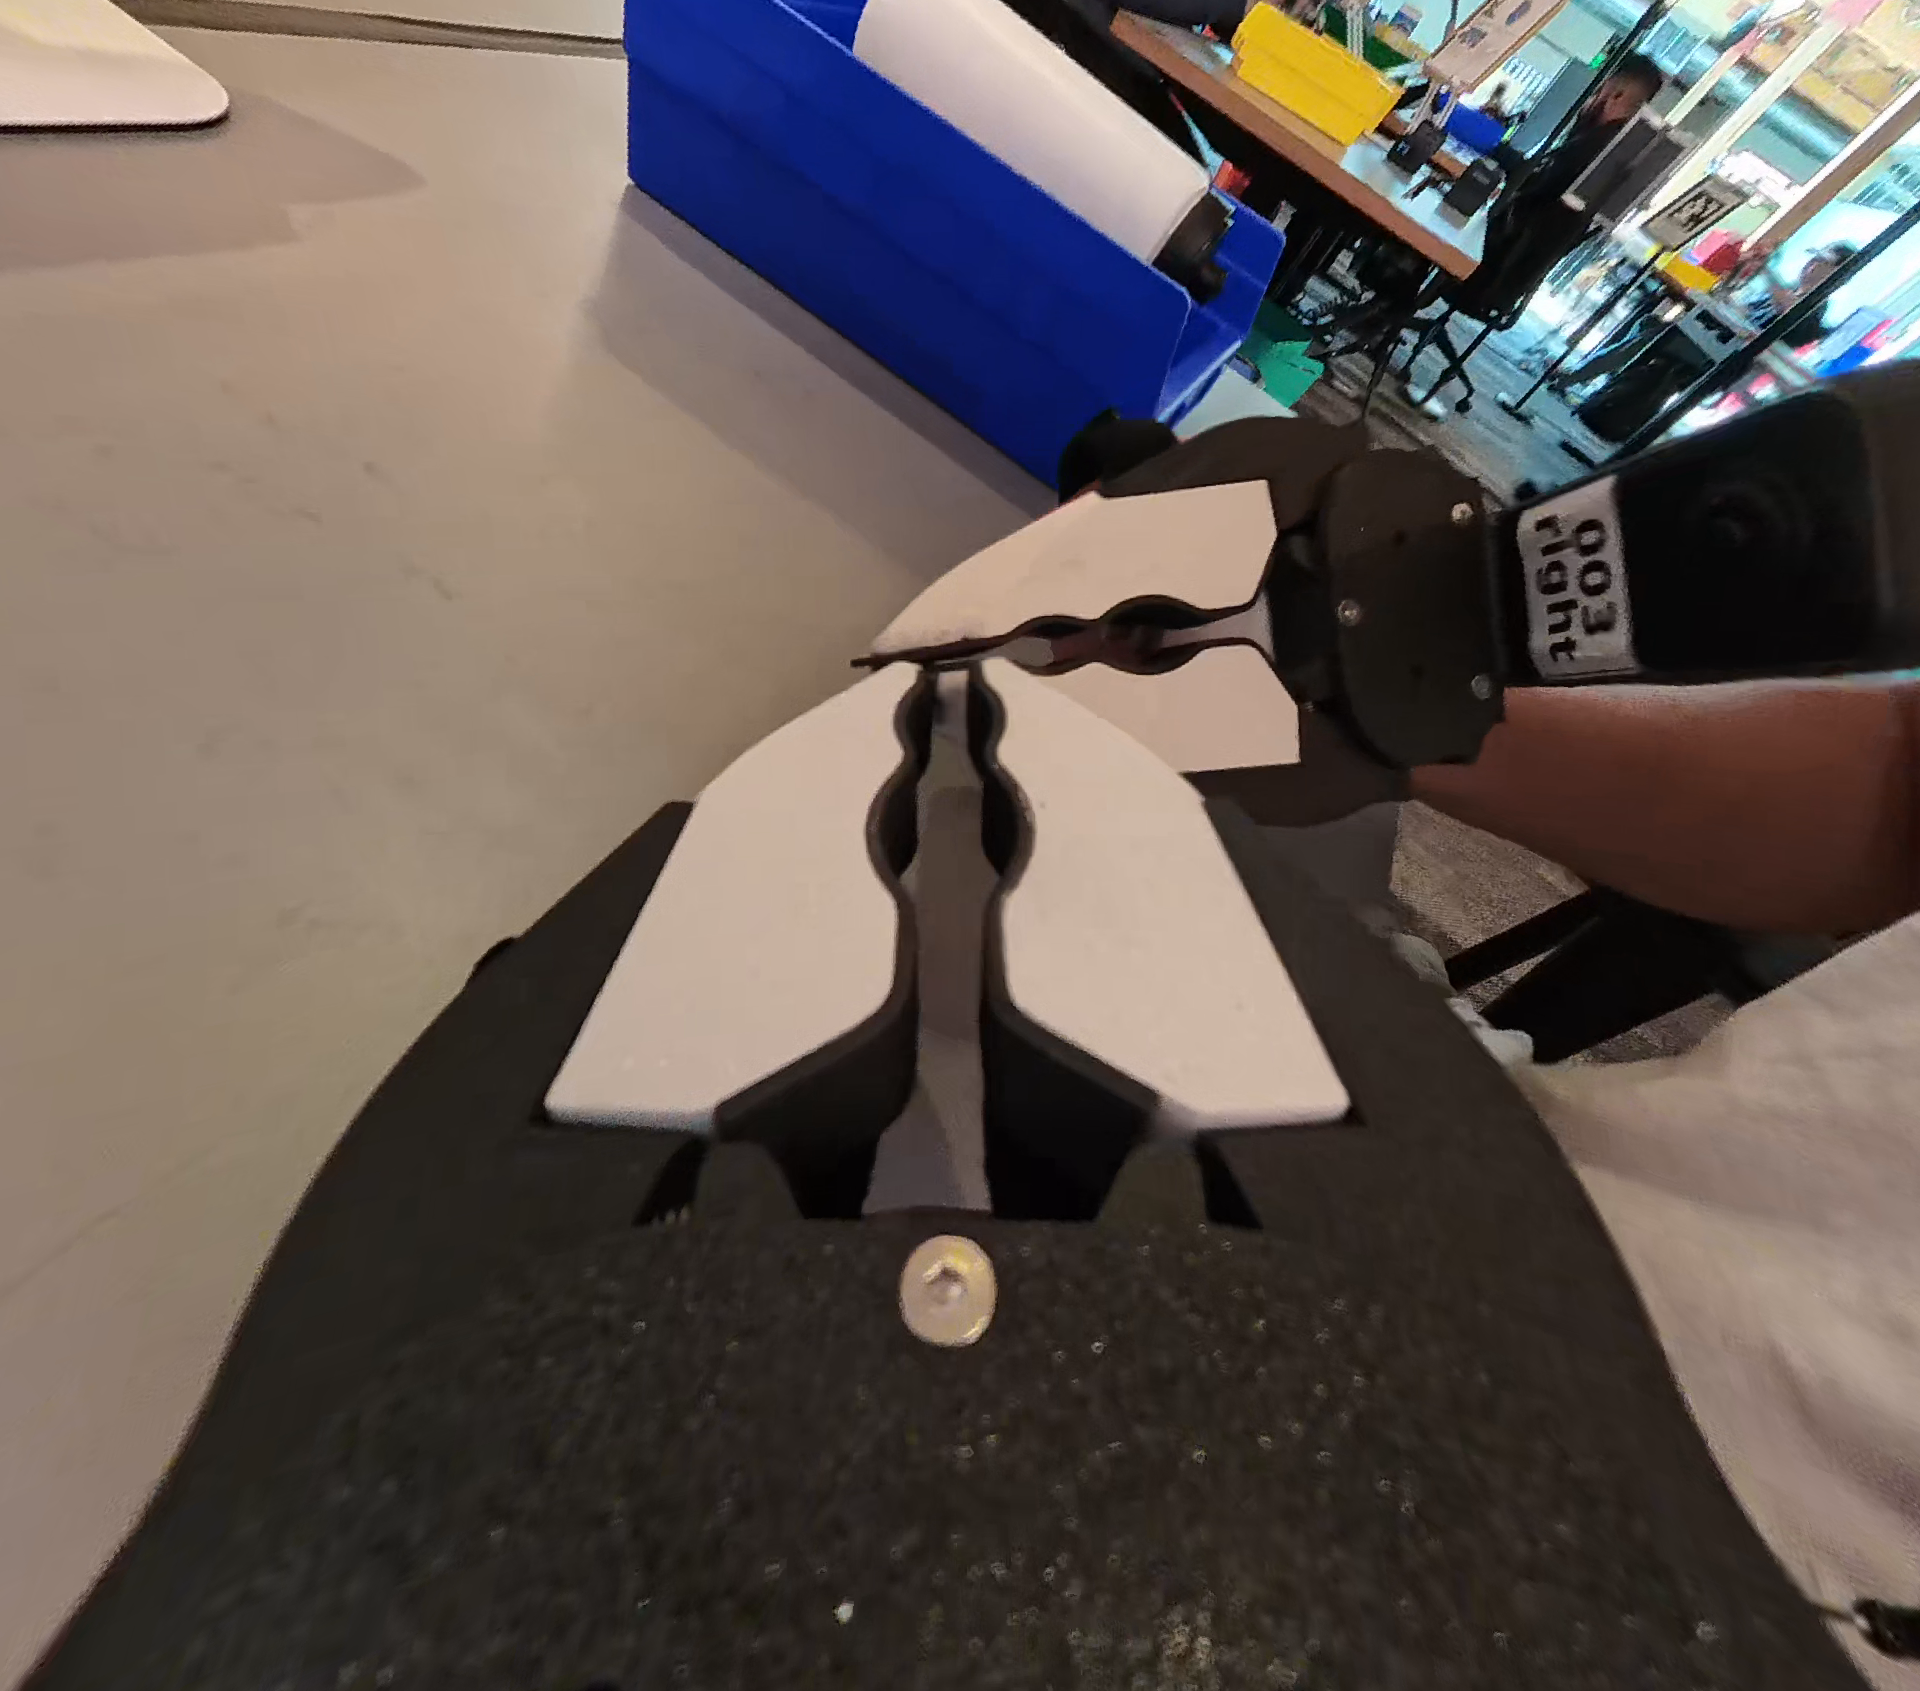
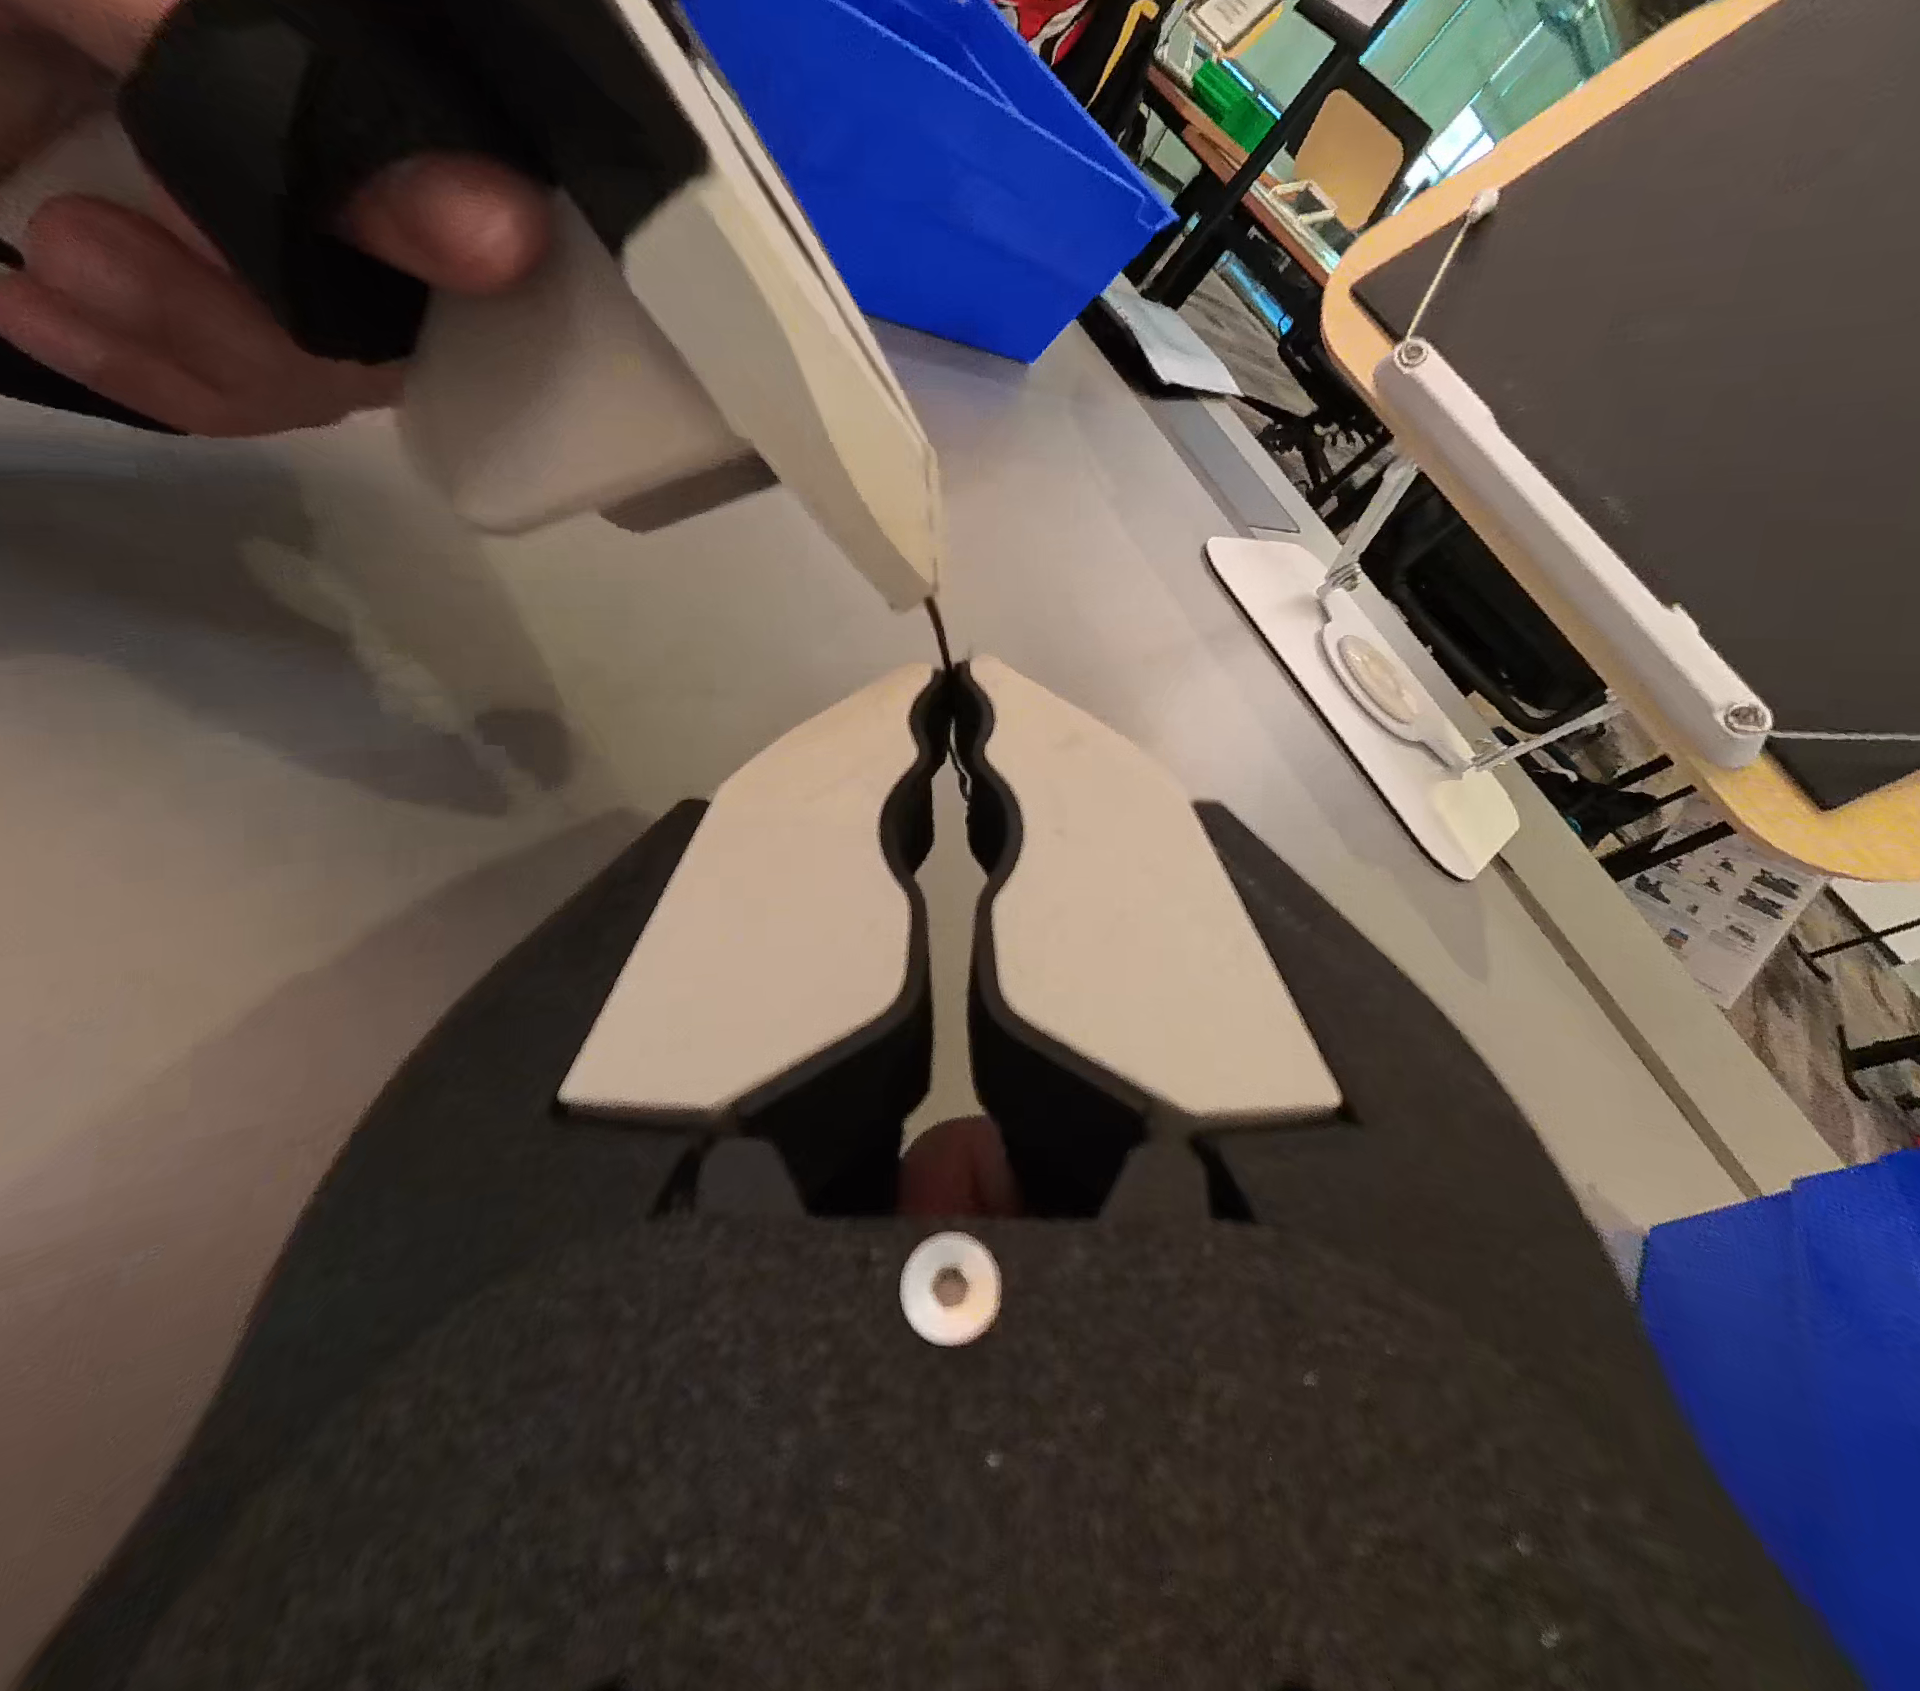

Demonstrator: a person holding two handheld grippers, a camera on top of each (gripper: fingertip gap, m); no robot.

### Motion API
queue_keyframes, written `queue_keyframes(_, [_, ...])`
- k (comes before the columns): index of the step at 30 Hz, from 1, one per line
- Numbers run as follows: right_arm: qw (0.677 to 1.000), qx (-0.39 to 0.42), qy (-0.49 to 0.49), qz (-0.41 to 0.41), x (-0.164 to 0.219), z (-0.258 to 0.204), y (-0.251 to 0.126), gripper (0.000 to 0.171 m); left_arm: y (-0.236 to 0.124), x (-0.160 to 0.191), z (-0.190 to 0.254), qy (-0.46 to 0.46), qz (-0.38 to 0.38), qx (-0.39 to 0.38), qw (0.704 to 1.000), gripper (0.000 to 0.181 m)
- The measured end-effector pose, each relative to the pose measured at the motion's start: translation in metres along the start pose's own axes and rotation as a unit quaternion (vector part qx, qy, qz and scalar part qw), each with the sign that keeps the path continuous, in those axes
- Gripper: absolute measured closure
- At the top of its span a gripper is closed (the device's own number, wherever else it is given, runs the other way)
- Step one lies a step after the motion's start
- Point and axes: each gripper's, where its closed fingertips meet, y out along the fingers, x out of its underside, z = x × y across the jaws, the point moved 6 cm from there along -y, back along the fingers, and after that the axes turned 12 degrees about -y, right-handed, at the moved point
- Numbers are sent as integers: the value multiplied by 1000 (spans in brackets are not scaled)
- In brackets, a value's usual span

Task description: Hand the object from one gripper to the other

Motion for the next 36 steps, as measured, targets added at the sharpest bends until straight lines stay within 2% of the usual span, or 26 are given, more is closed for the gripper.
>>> queue_keyframes(2, [1000,-1,9,-9,6,4,0,171,-2,-3,1,-17,12,16,1000,166])
queue_keyframes(5, [998,7,59,-14,15,19,-2,171,-9,-4,-2,-23,19,16,999,166])
queue_keyframes(8, [986,4,166,21,20,37,-10,171,-14,-6,-4,-10,25,4,1000,166])
queue_keyframes(10, [959,-20,272,79,17,47,-16,171,-17,-6,-4,-1,26,0,1000,166])
queue_keyframes(12, [897,-81,400,168,10,53,-20,171,-18,-6,-3,4,26,1,1000,166])
queue_keyframes(14, [805,-133,523,246,6,58,-21,171,-19,-6,-1,7,27,8,1000,165])
queue_keyframes(16, [722,-144,602,309,7,59,-20,171,-18,-5,3,4,24,21,999,163])
queue_keyframes(18, [665,-144,646,346,6,56,-17,171,-16,-4,6,-5,23,36,999,161])
queue_keyframes(20, [627,-165,670,361,1,49,-12,171,-15,-4,10,-7,26,46,999,158])
queue_keyframes(26, [584,-207,694,366,-17,29,-4,171,-13,-5,16,2,41,52,998,158])
queue_keyframes(31, [595,-212,691,352,-18,22,0,171,-13,-6,17,1,46,59,997,161])
queue_keyframes(32, [594,-214,692,349,-18,21,1,171,-13,-6,17,2,47,57,997,164])
queue_keyframes(34, [591,-214,697,345,-16,19,3,171,-14,-6,17,6,43,60,997,180])
queue_keyframes(36, [588,-218,702,338,-14,18,5,171,-16,-6,15,8,43,49,998,181])
